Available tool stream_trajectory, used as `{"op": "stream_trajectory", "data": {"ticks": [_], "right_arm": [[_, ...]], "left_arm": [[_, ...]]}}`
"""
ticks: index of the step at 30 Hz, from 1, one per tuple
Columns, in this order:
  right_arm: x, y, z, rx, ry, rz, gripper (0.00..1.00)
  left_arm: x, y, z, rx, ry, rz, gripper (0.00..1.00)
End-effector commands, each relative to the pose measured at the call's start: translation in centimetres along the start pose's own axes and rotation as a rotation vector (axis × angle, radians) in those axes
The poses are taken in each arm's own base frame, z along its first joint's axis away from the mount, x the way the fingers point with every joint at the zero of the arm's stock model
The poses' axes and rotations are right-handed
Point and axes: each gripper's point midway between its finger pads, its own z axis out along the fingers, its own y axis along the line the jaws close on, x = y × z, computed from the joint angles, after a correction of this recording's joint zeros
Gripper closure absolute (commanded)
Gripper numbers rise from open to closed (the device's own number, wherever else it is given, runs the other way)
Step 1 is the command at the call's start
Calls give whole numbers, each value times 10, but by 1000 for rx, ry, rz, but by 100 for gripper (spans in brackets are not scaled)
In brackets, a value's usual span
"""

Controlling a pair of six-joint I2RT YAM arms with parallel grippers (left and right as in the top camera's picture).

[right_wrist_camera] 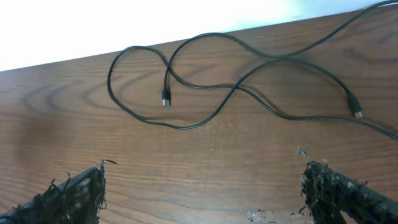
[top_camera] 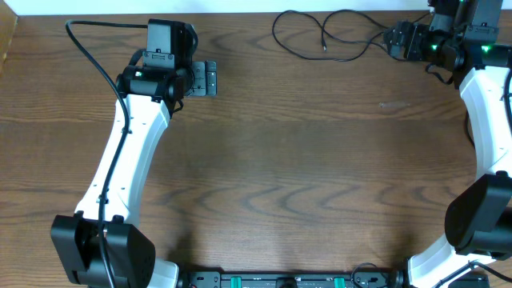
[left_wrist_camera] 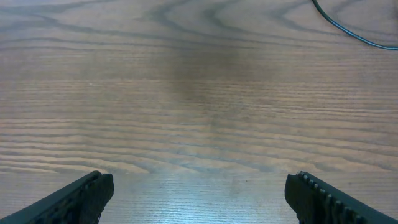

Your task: Untangle cables

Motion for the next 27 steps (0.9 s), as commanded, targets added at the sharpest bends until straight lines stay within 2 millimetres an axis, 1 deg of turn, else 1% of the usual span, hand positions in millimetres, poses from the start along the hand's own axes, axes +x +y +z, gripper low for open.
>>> {"op": "stream_trajectory", "data": {"ticks": [1, 8, 13, 22, 27], "right_arm": [[0, 1, 1, 3, 0, -16, 1], [0, 1, 1, 3, 0, -17, 1], [0, 1, 1, 3, 0, -17, 1], [0, 1, 1, 3, 0, -16, 1], [0, 1, 1, 3, 0, -16, 1]], "left_arm": [[1, 1, 2, -7, 6, -1, 7], [0, 1, 0, -6, 1, -2, 7], [-5, 1, -13, -3, -32, -4, 7], [-24, 3, -67, 10, -166, -12, 7], [-30, -5, -97, 33, -236, 0, 7]]}}
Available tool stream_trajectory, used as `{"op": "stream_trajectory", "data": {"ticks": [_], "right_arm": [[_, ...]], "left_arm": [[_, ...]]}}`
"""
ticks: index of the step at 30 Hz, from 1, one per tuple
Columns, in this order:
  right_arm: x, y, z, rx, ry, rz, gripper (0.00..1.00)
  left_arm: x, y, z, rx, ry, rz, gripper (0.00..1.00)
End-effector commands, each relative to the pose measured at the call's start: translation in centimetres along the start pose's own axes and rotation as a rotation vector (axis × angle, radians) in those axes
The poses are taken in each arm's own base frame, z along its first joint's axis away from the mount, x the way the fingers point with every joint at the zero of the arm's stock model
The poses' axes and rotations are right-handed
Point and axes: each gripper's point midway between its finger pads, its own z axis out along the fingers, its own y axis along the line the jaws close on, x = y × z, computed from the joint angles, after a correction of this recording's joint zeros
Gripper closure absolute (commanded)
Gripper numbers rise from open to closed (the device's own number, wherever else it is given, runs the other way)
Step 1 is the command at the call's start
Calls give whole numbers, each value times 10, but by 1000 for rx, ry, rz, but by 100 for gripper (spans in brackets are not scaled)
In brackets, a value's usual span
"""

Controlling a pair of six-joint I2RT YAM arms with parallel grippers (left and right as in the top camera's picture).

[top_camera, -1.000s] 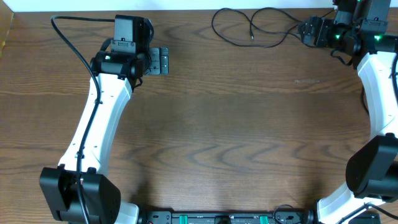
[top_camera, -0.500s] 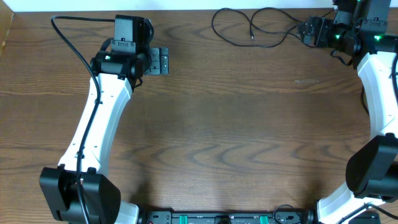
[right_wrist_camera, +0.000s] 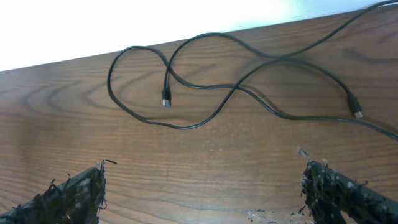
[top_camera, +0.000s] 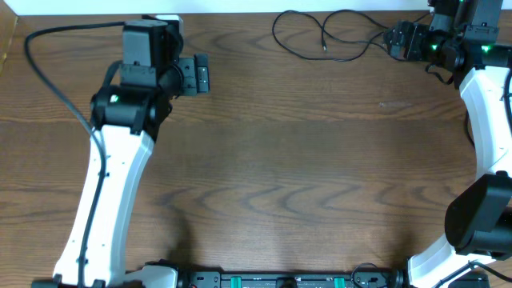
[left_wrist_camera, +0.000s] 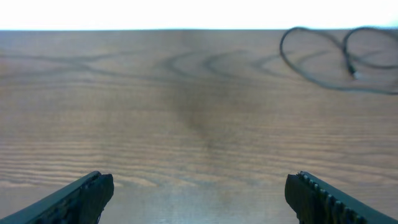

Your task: Untangle cables

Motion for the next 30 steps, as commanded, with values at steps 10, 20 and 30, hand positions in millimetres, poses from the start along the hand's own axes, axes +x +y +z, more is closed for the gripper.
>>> {"op": "stream_trajectory", "data": {"ticks": [10, 20, 30], "right_arm": [[0, 1, 1, 3, 0, -16, 1], [0, 1, 1, 3, 0, -16, 1], [0, 1, 1, 3, 0, -16, 1]], "left_arm": [[-22, -42, -82, 111, -189, 61, 7], [-20, -75, -125, 214, -265, 112, 7], [11, -75, -98, 209, -172, 128, 7]]}}
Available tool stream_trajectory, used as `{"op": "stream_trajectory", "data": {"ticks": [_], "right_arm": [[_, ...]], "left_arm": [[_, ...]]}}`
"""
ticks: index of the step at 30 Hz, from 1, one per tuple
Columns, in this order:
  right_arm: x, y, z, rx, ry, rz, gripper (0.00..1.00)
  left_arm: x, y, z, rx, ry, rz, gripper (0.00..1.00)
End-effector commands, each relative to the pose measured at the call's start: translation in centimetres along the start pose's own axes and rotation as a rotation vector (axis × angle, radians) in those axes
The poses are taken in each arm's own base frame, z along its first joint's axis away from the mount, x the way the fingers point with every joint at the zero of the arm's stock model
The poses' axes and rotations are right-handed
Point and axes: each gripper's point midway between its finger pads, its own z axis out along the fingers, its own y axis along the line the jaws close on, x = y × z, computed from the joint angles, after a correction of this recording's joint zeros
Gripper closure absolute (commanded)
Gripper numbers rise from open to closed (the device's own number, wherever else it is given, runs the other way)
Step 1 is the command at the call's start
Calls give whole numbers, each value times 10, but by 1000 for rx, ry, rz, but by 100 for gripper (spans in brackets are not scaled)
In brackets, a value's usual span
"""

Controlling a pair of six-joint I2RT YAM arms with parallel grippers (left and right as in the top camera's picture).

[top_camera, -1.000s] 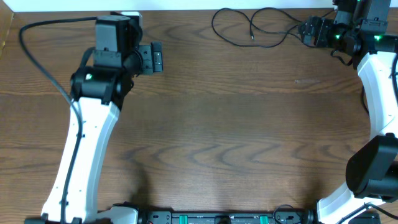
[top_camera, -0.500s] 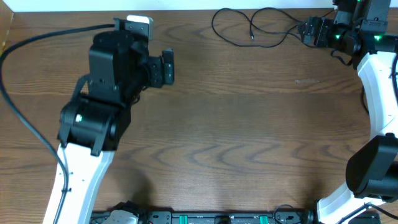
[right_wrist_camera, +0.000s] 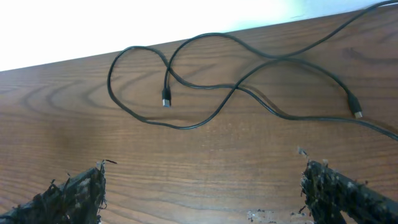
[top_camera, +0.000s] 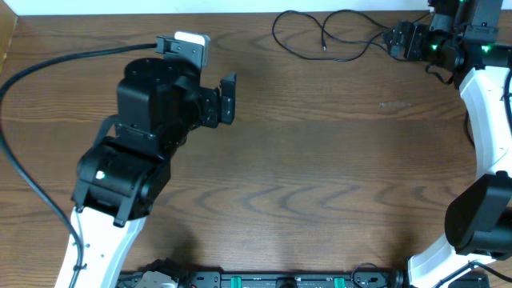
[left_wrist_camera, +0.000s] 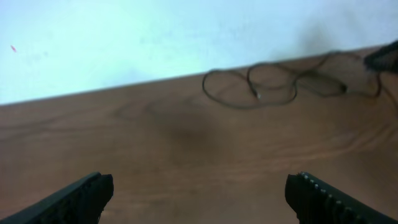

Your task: Untangle cables

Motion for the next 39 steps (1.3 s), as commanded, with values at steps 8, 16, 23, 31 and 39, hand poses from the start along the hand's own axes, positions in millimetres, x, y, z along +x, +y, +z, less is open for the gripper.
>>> {"op": "stream_trajectory", "data": {"ticks": [8, 16, 23, 31, 39], "right_arm": [[0, 2, 1, 1, 1, -18, 1], [0, 0, 0, 4, 0, -15, 1], [0, 1, 1, 2, 0, -17, 1], [0, 0, 0, 3, 0, -15, 1], [0, 1, 0, 3, 0, -16, 1]], "left_arm": [[76, 3, 22, 1, 160, 7, 7], [104, 4, 29, 7, 128, -55, 7], [103, 4, 34, 24, -32, -63, 7], [111, 8, 30, 26, -163, -71, 7], [124, 14, 25, 24, -256, -81, 7]]}}
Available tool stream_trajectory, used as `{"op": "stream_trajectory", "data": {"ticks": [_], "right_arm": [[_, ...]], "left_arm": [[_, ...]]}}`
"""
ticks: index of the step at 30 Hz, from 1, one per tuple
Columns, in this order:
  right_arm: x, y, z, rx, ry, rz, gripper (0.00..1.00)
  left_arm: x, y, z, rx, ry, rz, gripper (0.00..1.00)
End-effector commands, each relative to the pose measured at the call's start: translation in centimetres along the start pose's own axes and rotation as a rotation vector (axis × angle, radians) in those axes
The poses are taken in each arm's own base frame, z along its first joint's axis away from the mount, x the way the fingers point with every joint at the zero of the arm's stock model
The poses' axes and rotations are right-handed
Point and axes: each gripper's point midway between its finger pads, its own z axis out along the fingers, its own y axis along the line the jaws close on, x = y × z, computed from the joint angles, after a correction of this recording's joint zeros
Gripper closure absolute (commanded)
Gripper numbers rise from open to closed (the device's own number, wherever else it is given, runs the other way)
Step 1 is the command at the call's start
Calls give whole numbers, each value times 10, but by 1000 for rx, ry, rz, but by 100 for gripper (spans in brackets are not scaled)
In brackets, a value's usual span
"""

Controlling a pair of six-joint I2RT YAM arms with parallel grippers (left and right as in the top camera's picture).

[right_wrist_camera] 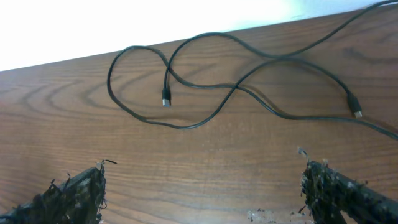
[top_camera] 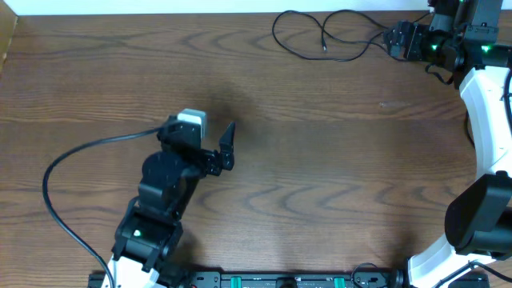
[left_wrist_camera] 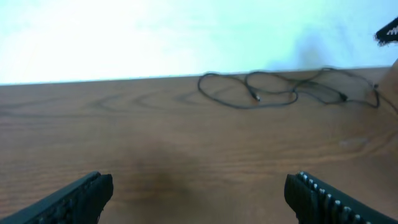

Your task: Untangle cables

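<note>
A thin black cable [right_wrist_camera: 186, 126] lies in loose crossing loops at the table's far edge, one plug [right_wrist_camera: 165, 98] inside the loops and another plug [right_wrist_camera: 356, 112] to the right. In the overhead view the cable [top_camera: 323, 46] is at the top centre. My right gripper [right_wrist_camera: 202, 193] stands open just short of the loops, beside the cable's right end [top_camera: 394, 40], with nothing between its fingers. My left gripper [top_camera: 226, 148] is open and empty over the table's left middle, far from the cable [left_wrist_camera: 257, 95], which shows small in the distance.
The wooden table [top_camera: 336, 176] ends at a white far edge just behind the cable. The left arm's own black lead [top_camera: 56, 172] arcs over the near left. The right arm [top_camera: 488, 104] runs down the right side.
My left arm has drawn back toward the near edge, its gripper now nearer the table's middle left and still open. The right gripper and the cable have not moved.
My left gripper was open low over the far left of the table, facing the wood. Then it tilted up until the cable showed, then stood high, and now sits drawn back nearer the front. The right gripper stayed open beside the cable throughout.
</note>
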Motion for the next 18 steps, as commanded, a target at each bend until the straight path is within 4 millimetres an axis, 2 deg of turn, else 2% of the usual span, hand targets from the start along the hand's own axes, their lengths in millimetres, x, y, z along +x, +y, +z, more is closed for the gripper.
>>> {"op": "stream_trajectory", "data": {"ticks": [1, 4, 10, 14, 18], "right_arm": [[0, 1, 0, 2, -1, -16, 1], [0, 1, 0, 3, -1, -16, 1], [0, 1, 0, 3, -1, -16, 1], [0, 1, 0, 2, -1, -16, 1], [0, 1, 0, 3, -1, -16, 1]], "left_arm": [[5, 6, -2, -16, -39, -13, 7], [5, 14, -3, -31, -96, -21, 7], [24, 19, -8, -25, -168, -24, 7], [24, 25, -15, -35, -253, -29, 7], [35, 26, -20, -29, -281, -29, 7]]}}
